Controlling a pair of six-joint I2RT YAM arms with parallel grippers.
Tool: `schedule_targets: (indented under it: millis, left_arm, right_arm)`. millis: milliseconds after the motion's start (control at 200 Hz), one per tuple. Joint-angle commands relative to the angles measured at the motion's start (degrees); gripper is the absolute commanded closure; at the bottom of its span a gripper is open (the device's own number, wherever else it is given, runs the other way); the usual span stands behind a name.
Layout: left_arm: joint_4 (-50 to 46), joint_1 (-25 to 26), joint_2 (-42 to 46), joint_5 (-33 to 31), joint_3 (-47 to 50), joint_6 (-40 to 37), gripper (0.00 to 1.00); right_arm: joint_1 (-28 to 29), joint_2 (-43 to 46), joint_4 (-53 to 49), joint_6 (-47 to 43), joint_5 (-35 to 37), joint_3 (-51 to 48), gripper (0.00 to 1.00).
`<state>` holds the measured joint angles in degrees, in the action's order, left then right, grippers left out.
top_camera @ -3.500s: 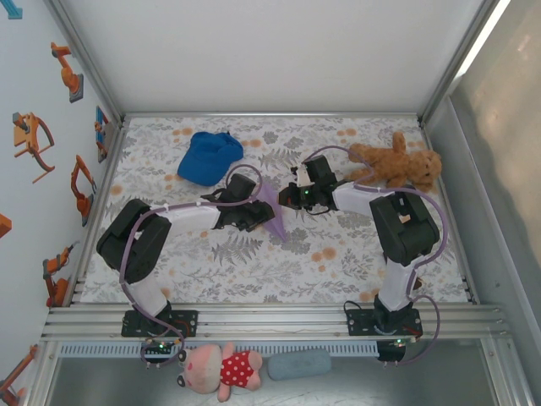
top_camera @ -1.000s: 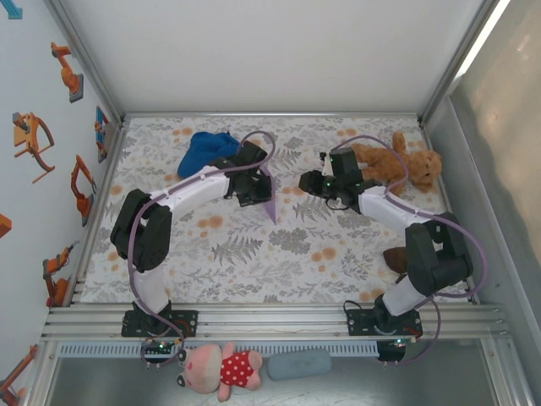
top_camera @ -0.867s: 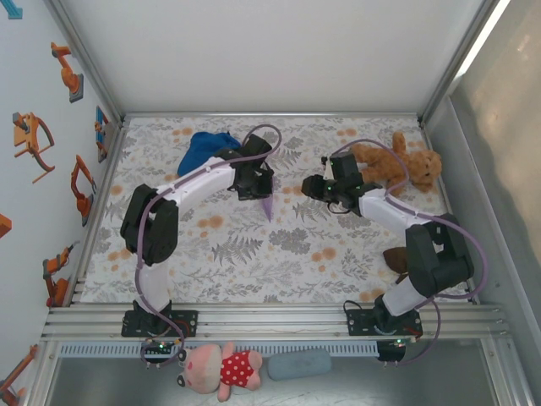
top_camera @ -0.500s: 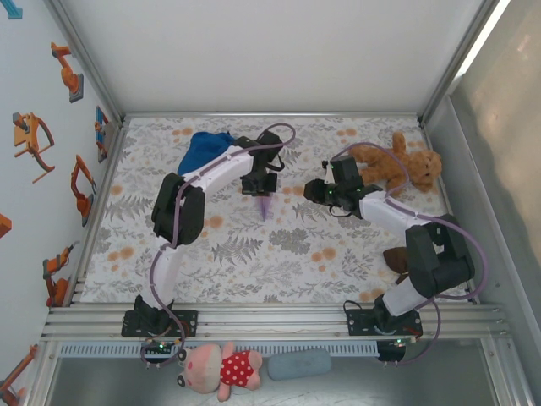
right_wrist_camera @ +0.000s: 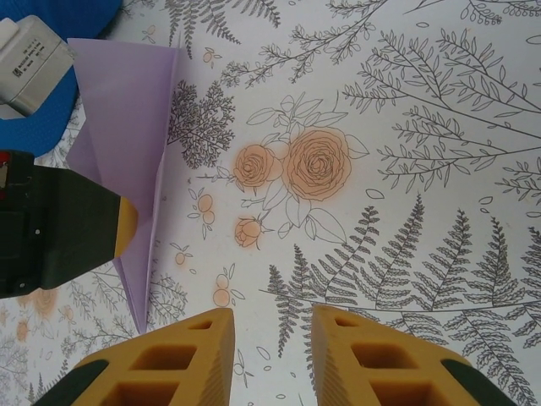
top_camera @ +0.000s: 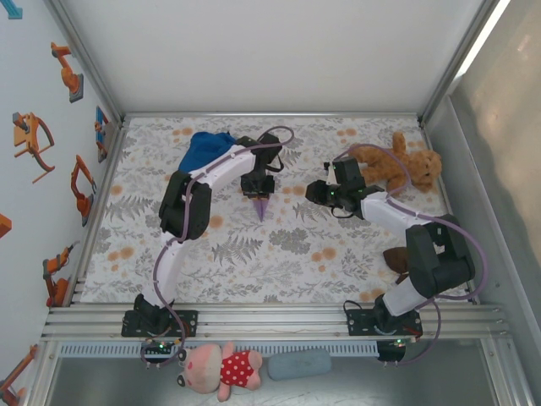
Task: Fold a paper plane with a square sheet of paper (pick it up from the middle)
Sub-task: Move a paper plane to the center of the table.
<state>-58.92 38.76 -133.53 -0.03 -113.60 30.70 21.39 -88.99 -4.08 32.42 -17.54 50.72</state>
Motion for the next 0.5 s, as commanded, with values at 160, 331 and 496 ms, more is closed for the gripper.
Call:
schedule_targets:
  millis: [160, 331, 496]
  left_arm:
    - [-2.24, 0.76, -2.05, -0.23, -1.52, 1.60, 0.76]
    - [-1.89, 1.03, -2.93, -0.58, -1.07, 2.17, 0.73]
    - [-0.97, 0.98, -3.13, -1.75, -0.26, 2.74, 0.70]
  right_arm:
    - [-0.62, 1.54, 0.47, -0.73, -0.81, -0.01, 0.71]
    - [-0.56, 1.28, 0.41, -0.64, -0.92, 0.16, 0.71]
    - [-0.59, 0.86, 0.12, -0.69, -1.03, 0.48, 0.71]
